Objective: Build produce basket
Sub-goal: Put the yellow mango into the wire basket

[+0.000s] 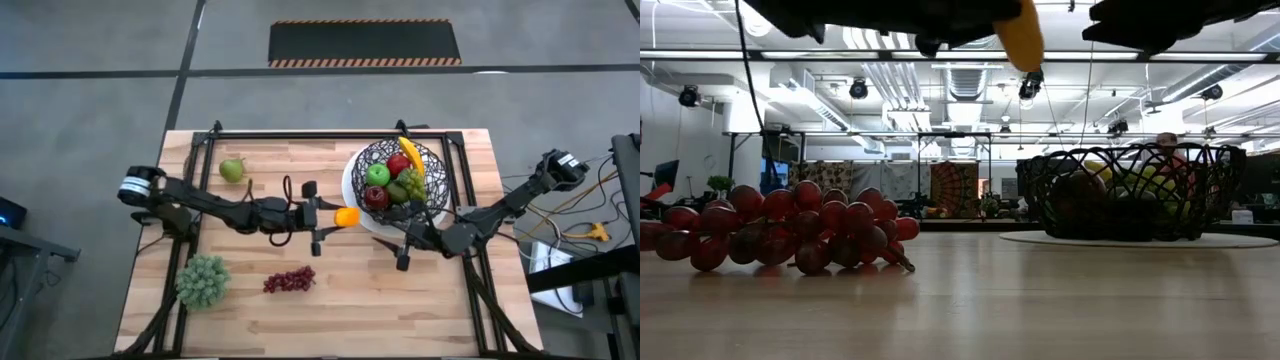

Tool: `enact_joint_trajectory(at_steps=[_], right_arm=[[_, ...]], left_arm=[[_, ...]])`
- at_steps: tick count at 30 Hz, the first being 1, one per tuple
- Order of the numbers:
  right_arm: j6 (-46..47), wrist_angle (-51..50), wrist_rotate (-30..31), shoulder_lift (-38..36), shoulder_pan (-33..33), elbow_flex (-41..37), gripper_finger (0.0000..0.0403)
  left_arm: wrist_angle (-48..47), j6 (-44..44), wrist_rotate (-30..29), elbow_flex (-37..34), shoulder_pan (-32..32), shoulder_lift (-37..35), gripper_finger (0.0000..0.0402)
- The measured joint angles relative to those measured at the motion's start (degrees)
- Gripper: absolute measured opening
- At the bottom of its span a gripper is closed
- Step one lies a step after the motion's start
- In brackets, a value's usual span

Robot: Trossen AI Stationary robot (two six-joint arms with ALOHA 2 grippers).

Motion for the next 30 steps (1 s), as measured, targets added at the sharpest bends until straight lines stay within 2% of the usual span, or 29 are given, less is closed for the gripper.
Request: enact_joint_trajectory(at_steps=[8,16,23,30], right_arm=[[-0.38,-0.04,-2.0,0.0,-1.57,0.0,0.0302],[-0.78,-0.09,-1.96,0.0,-1.57,0.0,0.0304],[-0.91,-0.48,-1.89,0.0,-1.65,0.0,0.0303],[-1.02,-0.51,-1.95,0.0,-2.83,0.0,0.03]], left_arm=[[12.96,-0.02,0.02,1.12,0.04,6.62,0.0173],[13.25,-0.03,0.02,5.26,0.04,11.8,0.0173],[13.21,-0.1,0.09,6.3,0.01,12.16,0.0173],[13.24,-1.55,3.19,9.26,-0.13,14.43,0.0173]])
